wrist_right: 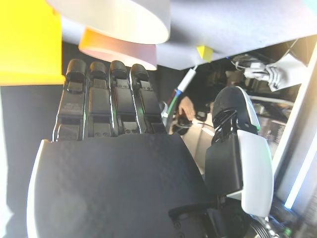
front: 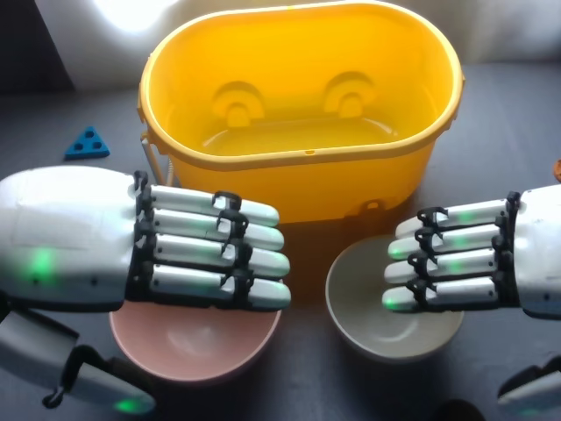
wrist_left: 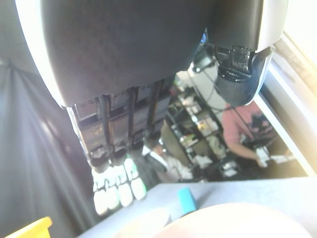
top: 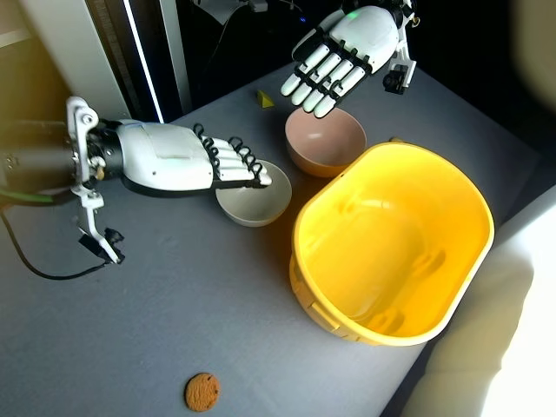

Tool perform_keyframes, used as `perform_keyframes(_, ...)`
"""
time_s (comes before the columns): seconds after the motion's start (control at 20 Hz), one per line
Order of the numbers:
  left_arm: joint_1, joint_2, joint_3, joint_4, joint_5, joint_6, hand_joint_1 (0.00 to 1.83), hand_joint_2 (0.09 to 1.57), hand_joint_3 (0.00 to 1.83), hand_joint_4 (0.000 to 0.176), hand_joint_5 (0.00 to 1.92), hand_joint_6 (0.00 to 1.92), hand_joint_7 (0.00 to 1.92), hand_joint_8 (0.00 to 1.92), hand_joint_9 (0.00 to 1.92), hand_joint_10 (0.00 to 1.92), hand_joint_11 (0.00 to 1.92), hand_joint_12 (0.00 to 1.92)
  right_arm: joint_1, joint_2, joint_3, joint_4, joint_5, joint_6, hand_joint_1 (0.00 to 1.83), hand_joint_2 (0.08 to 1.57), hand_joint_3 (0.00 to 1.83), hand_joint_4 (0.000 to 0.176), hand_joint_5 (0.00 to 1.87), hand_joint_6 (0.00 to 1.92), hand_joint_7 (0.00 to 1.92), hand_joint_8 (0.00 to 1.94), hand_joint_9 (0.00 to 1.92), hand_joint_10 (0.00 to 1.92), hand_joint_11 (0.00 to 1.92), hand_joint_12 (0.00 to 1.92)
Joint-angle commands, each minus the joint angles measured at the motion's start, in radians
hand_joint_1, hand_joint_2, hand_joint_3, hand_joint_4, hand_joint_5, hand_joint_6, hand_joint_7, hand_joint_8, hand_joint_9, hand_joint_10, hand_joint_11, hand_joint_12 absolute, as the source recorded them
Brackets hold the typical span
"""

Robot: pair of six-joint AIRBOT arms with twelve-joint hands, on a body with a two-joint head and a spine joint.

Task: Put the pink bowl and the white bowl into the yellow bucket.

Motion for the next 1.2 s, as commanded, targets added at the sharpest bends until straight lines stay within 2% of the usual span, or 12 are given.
perform_keyframes(0.0, -0.013, 0.011, 0.017, -0.071, -0.100, -0.006, 0.00, 1.31, 0.01, 0.000, 0.05, 0.01, 0.03, 0.00, 0.00, 0.00, 0.00, 0.00, 0.005, 0.002, 0.007, 0.050, 0.088, 0.003, 0.00, 1.15, 0.00, 0.000, 0.15, 0.00, 0.12, 0.00, 0.07, 0.00, 0.00, 0.25)
perform_keyframes(0.05, -0.016, 0.010, 0.032, -0.058, -0.122, -0.026, 0.00, 1.31, 0.01, 0.000, 0.04, 0.00, 0.03, 0.00, 0.00, 0.00, 0.00, 0.00, 0.005, -0.008, 0.016, 0.050, 0.088, 0.004, 0.00, 1.15, 0.00, 0.000, 0.16, 0.00, 0.13, 0.00, 0.09, 0.01, 0.00, 0.29)
perform_keyframes(0.1, -0.025, 0.009, 0.040, -0.027, -0.136, -0.071, 0.00, 1.32, 0.01, 0.000, 0.03, 0.00, 0.02, 0.00, 0.00, 0.00, 0.00, 0.00, 0.005, -0.014, 0.022, 0.050, 0.088, 0.004, 0.00, 1.16, 0.00, 0.000, 0.16, 0.00, 0.13, 0.00, 0.08, 0.00, 0.00, 0.26)
perform_keyframes(0.2, -0.069, 0.010, 0.036, 0.046, -0.125, -0.134, 0.00, 1.31, 0.01, 0.000, 0.03, 0.00, 0.02, 0.00, 0.00, 0.00, 0.00, 0.00, 0.005, -0.017, 0.024, 0.050, 0.088, 0.004, 0.00, 1.16, 0.00, 0.000, 0.14, 0.00, 0.13, 0.00, 0.09, 0.00, 0.00, 0.30)
perform_keyframes(0.35, -0.081, 0.016, 0.044, 0.085, -0.135, -0.166, 0.00, 1.33, 0.01, 0.000, 0.04, 0.01, 0.03, 0.01, 0.00, 0.00, 0.00, 0.00, 0.001, -0.025, 0.025, 0.050, 0.087, 0.009, 0.00, 1.16, 0.00, 0.000, 0.15, 0.00, 0.14, 0.00, 0.10, 0.00, 0.00, 0.30)
perform_keyframes(0.6, -0.047, 0.015, 0.057, 0.161, -0.147, -0.174, 0.00, 1.32, 0.00, 0.000, 0.04, 0.01, 0.03, 0.01, 0.00, 0.00, 0.00, 0.00, -0.014, -0.050, 0.046, 0.050, 0.084, 0.010, 0.00, 1.16, 0.00, 0.000, 0.13, 0.00, 0.12, 0.00, 0.09, 0.00, 0.00, 0.31)
perform_keyframes(0.85, 0.000, 0.001, 0.058, 0.170, -0.129, -0.178, 0.00, 1.33, 0.01, 0.000, 0.04, 0.00, 0.04, 0.00, 0.00, 0.00, 0.00, 0.00, -0.026, -0.087, 0.076, 0.046, 0.063, 0.010, 0.00, 1.17, 0.00, 0.000, 0.16, 0.00, 0.15, 0.00, 0.11, 0.01, 0.00, 0.35)
perform_keyframes(0.9, 0.000, -0.001, 0.060, 0.170, -0.123, -0.178, 0.00, 1.33, 0.01, 0.000, 0.04, 0.00, 0.04, 0.00, 0.00, 0.00, 0.00, 0.00, -0.026, -0.090, 0.077, 0.045, 0.062, 0.010, 0.00, 1.17, 0.00, 0.000, 0.15, 0.00, 0.14, 0.00, 0.10, 0.01, 0.00, 0.29)
perform_keyframes(1.15, -0.012, -0.029, 0.080, 0.170, -0.086, -0.173, 0.00, 1.32, 0.00, 0.000, 0.05, 0.01, 0.06, 0.01, 0.02, 0.01, 0.00, 0.00, -0.025, -0.099, 0.077, 0.041, 0.056, -0.003, 0.00, 1.16, 0.00, 0.000, 0.15, 0.00, 0.14, 0.00, 0.11, 0.00, 0.00, 0.29)
